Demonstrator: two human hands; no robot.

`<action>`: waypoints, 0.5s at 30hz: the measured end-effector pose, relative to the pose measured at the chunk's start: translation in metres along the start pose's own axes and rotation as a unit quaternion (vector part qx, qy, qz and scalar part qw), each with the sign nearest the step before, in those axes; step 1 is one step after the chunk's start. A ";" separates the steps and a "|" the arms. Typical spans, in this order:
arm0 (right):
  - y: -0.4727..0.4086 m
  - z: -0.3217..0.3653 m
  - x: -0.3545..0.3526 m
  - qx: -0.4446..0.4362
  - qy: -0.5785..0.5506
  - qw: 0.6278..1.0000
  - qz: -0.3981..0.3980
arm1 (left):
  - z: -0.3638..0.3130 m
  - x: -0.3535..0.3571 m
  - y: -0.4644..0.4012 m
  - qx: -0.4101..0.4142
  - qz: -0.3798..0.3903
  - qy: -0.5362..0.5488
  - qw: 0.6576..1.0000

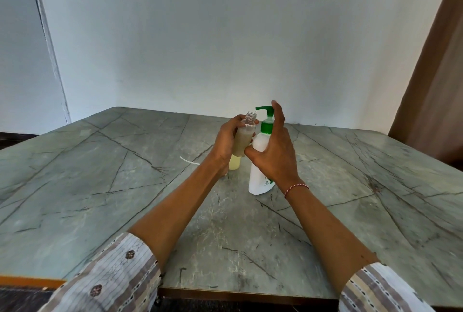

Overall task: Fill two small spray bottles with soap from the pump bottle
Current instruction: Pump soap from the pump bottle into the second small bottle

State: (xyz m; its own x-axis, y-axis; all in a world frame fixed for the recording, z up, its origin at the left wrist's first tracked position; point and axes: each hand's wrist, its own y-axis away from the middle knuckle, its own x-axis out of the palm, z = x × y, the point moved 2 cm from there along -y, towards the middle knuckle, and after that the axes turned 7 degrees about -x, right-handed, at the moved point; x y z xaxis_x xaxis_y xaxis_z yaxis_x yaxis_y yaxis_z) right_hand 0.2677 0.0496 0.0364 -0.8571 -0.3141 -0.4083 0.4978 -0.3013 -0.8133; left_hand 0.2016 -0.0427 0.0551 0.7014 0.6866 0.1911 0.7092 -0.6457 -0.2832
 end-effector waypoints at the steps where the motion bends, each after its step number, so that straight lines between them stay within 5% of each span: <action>1: 0.000 0.000 0.000 0.001 -0.001 1.000 -0.002 | 0.000 0.000 0.000 0.000 0.002 -0.002 1.000; 15: -0.001 0.001 -0.002 -0.017 0.004 1.000 0.000 | -0.001 0.001 0.001 -0.003 0.007 0.001 1.000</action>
State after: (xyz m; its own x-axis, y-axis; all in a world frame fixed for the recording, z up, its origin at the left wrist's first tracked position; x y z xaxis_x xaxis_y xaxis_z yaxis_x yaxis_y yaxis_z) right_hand 0.2686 0.0494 0.0386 -0.8581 -0.3069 -0.4116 0.4933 -0.2707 -0.8267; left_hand 0.2028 -0.0428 0.0557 0.7115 0.6766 0.1898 0.6997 -0.6573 -0.2798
